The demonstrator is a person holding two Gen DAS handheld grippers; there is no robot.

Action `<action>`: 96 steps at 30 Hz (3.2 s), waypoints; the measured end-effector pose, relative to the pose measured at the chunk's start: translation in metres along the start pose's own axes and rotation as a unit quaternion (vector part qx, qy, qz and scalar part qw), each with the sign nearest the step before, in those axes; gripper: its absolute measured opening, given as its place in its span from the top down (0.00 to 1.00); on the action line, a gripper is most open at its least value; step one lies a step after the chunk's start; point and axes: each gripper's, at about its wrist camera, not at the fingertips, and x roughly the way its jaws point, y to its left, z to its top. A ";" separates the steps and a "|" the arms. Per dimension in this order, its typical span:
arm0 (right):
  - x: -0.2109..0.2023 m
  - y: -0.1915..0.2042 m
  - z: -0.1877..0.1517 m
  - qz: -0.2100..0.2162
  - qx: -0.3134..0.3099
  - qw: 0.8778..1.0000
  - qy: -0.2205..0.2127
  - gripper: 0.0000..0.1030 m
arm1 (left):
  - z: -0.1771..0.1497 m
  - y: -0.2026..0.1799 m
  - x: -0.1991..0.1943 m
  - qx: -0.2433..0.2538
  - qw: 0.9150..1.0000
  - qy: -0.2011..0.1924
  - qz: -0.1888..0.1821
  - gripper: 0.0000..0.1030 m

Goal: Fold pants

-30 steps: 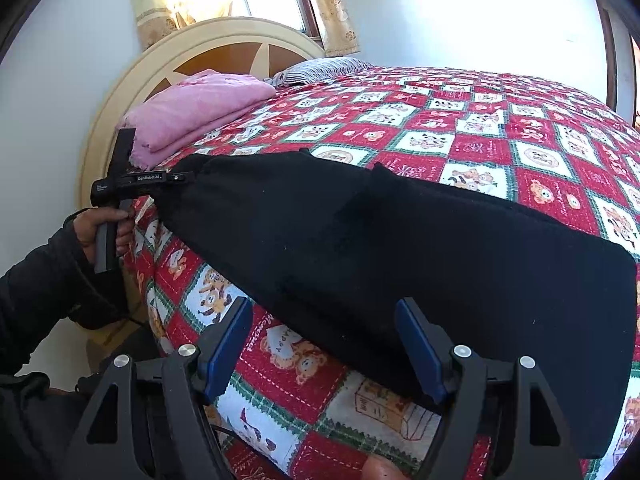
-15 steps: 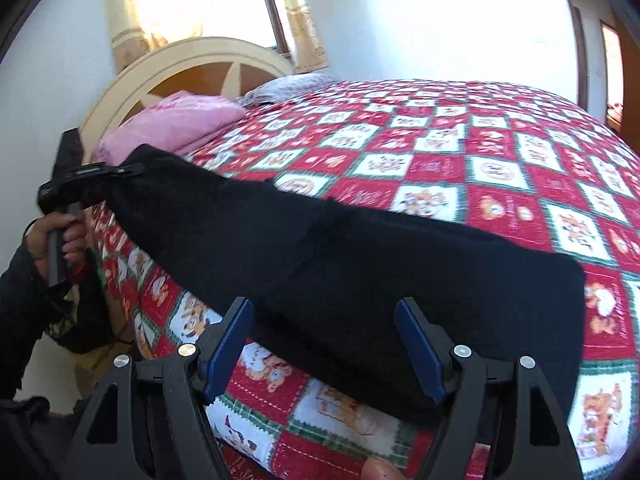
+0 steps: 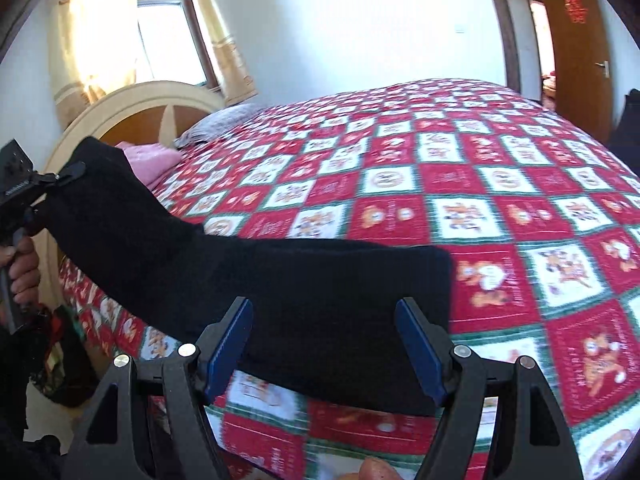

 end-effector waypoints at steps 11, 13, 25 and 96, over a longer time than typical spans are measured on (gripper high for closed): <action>-0.011 -0.076 -0.007 -0.046 0.085 0.995 -0.029 0.27 | -0.035 -0.083 0.123 0.062 0.991 0.114 -0.014 0.80; -0.011 -0.084 -0.008 -0.048 0.096 0.994 -0.031 0.27 | -0.044 -0.096 0.135 0.072 0.989 0.126 -0.010 0.80; 0.001 -0.094 -0.016 -0.045 0.106 0.993 -0.027 0.27 | -0.094 -0.128 0.184 0.127 0.976 0.178 0.011 0.70; 0.006 -0.045 0.001 0.003 0.080 0.997 0.020 0.45 | -0.079 -0.050 0.135 0.135 0.981 0.092 0.107 0.08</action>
